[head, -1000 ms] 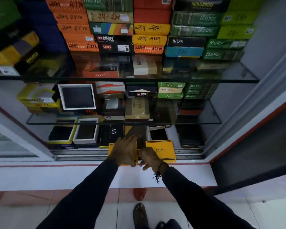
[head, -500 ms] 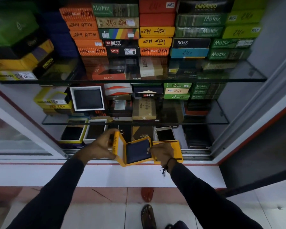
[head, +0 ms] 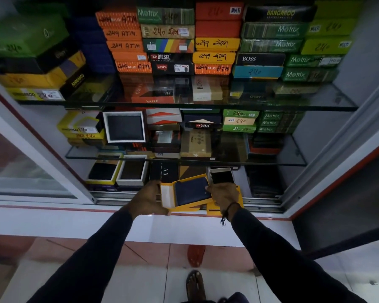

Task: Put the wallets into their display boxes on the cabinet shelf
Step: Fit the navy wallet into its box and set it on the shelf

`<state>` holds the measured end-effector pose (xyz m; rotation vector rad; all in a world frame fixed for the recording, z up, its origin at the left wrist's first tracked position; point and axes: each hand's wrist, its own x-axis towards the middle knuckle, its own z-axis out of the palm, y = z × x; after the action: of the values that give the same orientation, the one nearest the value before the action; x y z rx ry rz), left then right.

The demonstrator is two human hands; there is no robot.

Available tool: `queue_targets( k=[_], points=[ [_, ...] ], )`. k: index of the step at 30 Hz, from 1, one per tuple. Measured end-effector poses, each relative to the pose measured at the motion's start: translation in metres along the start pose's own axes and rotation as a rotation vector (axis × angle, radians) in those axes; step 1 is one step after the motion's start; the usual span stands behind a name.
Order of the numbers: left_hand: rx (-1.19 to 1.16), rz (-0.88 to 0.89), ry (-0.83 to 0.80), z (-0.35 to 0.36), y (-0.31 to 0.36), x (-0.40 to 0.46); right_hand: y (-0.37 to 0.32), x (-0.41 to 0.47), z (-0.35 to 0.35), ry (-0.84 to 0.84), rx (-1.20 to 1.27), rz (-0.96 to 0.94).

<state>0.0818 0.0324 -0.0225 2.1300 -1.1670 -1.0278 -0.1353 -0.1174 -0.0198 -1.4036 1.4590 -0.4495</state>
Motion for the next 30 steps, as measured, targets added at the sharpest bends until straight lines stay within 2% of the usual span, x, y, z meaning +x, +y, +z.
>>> queue_targets(
  k=[3,8,15,20,24,28,30],
  points=[
    [0.033,0.017,0.025,0.022,0.003,0.009,0.004,-0.003,0.01,0.015,-0.16,-0.042],
    [0.065,0.072,0.009,0.046,0.004,0.014,0.011,-0.007,0.03,-0.077,-0.453,-0.13],
    [0.052,0.092,-0.002,0.04,0.001,0.015,0.01,-0.003,0.045,-0.102,-0.548,-0.184],
    [0.031,0.089,0.005,0.038,0.002,0.013,-0.003,-0.003,0.044,-0.113,-0.315,0.027],
    [-0.029,0.1,0.002,0.038,-0.002,0.012,-0.014,-0.004,0.058,-0.087,-0.034,0.06],
    [-0.318,0.074,0.012,0.035,-0.005,0.008,-0.024,-0.007,0.049,-0.095,0.114,0.023],
    [-0.439,0.059,0.056,0.032,-0.006,0.004,-0.024,-0.001,0.031,-0.163,0.295,0.118]
  ],
)
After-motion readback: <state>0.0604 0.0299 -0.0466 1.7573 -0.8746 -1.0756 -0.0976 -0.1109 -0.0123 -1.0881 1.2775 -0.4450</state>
